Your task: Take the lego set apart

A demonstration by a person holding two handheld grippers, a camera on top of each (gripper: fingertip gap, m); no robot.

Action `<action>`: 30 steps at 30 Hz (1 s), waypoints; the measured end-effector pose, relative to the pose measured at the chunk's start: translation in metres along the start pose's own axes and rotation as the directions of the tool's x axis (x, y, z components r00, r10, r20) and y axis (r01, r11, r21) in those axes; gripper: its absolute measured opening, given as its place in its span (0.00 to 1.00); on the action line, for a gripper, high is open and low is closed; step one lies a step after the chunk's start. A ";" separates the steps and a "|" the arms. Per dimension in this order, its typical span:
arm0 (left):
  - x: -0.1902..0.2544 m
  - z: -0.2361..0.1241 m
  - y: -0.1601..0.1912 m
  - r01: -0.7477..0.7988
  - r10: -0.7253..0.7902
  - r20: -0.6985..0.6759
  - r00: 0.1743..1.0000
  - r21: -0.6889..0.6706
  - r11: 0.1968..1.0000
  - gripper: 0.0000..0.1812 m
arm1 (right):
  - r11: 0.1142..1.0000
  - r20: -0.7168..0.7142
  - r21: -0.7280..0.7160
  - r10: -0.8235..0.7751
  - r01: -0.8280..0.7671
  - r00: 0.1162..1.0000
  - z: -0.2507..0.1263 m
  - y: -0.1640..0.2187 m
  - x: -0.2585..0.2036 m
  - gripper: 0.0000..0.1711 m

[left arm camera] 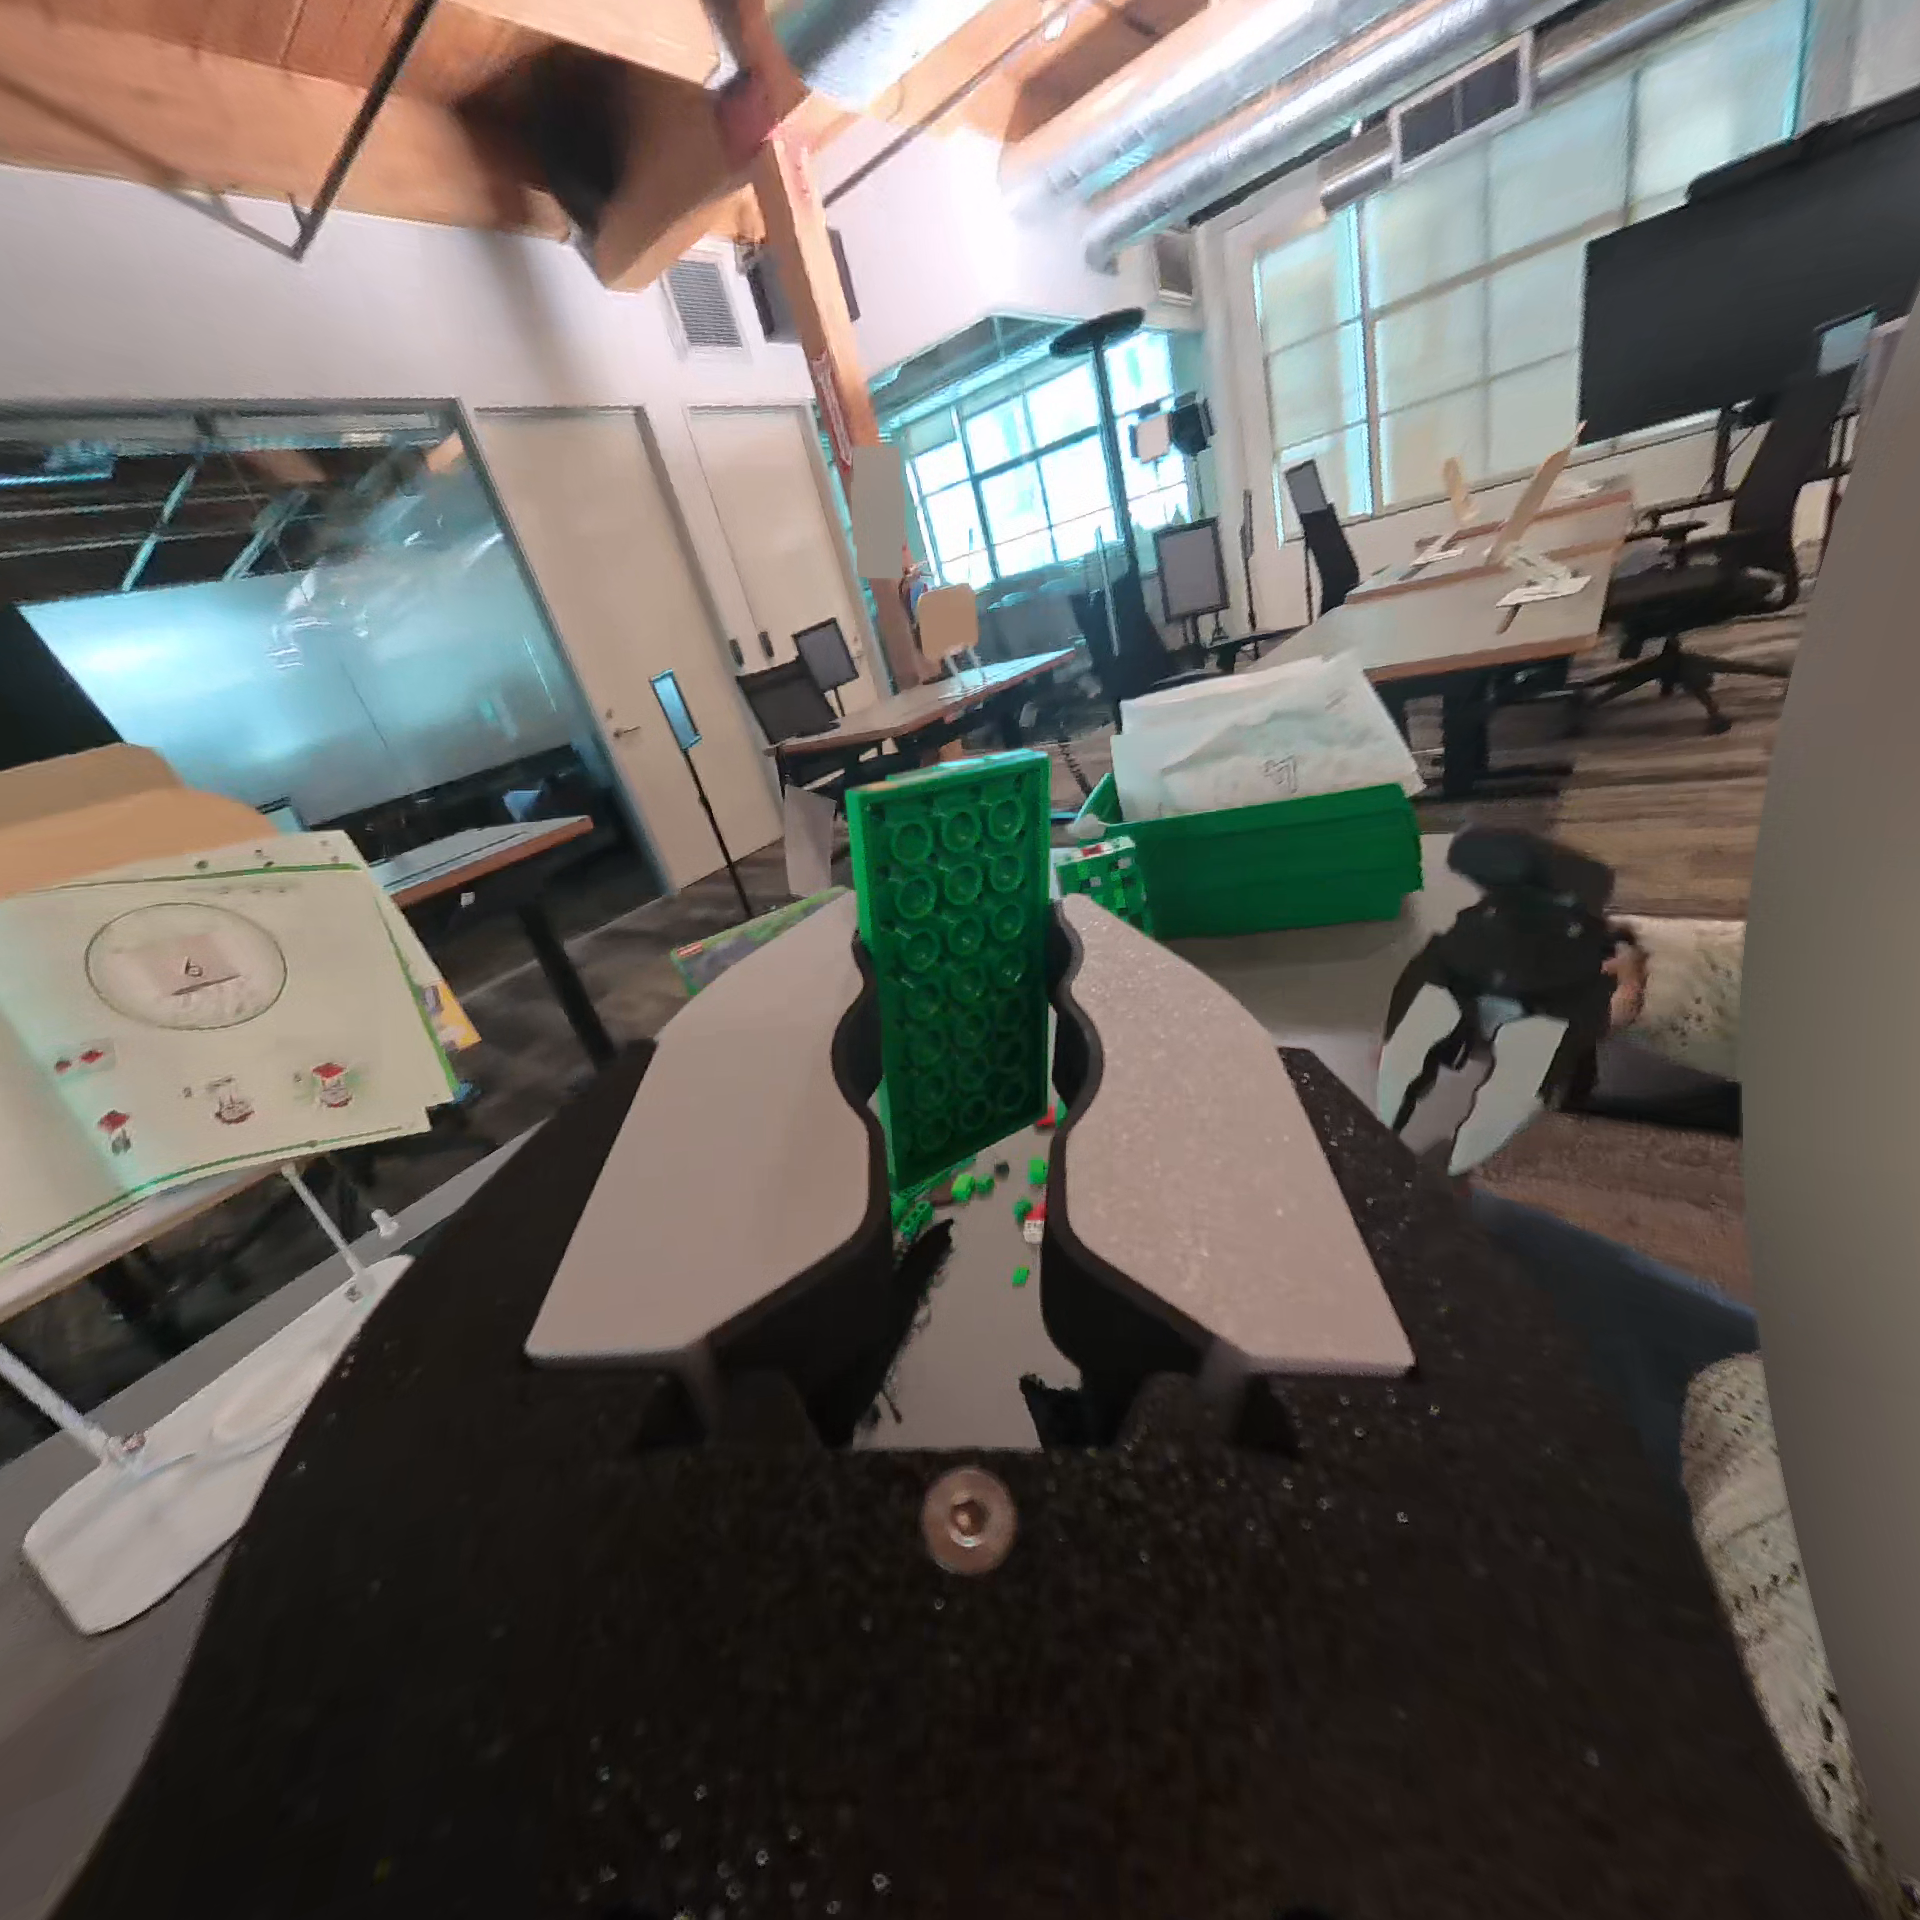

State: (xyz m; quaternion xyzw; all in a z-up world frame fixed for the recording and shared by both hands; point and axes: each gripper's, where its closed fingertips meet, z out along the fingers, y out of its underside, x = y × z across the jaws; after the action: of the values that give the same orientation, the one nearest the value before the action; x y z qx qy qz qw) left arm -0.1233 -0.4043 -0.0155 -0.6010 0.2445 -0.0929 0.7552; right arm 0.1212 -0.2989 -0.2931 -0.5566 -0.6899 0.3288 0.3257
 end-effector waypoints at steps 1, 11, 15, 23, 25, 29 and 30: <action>0.001 -0.001 -0.001 0.004 -0.004 -0.011 1.000 -0.001 1.000 0.15 | 0.999 -0.004 -0.037 0.006 -0.006 1.000 0.004 0.007 -0.001 0.17; 0.005 -0.011 -0.007 0.001 -0.001 -0.045 0.999 0.020 1.000 0.15 | 0.988 -0.003 -0.156 -0.019 0.018 1.000 0.021 0.011 0.015 0.06; 0.001 -0.010 -0.003 0.024 -0.023 -0.052 0.998 0.020 1.000 0.16 | 0.989 -0.235 -0.144 -0.051 0.018 0.971 0.026 -0.011 0.095 0.05; -0.008 -0.006 0.009 0.032 -0.033 -0.028 0.999 -0.016 0.999 0.15 | 0.972 -0.277 -0.235 -0.089 0.023 0.957 0.081 -0.024 0.180 0.05; -0.009 -0.004 0.013 0.043 -0.044 -0.035 0.998 -0.031 0.999 0.15 | 0.982 -0.227 -0.188 -0.039 -0.004 0.973 0.092 -0.032 0.181 0.14; -0.007 -0.004 0.015 0.067 -0.069 -0.065 0.996 -0.038 0.997 0.15 | 0.998 -0.027 -0.012 0.054 -0.054 0.998 0.079 -0.068 0.143 0.24; -0.006 -0.004 0.015 0.066 -0.069 -0.071 0.995 -0.037 0.997 0.16 | 1.000 0.043 0.020 0.024 -0.025 0.999 0.073 -0.075 0.122 0.23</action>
State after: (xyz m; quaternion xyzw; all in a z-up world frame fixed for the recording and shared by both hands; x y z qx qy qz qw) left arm -0.1330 -0.4016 -0.0287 -0.6183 0.2528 -0.1358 0.7317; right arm 0.0001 -0.1979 -0.2633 -0.5544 -0.6866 0.3514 0.3126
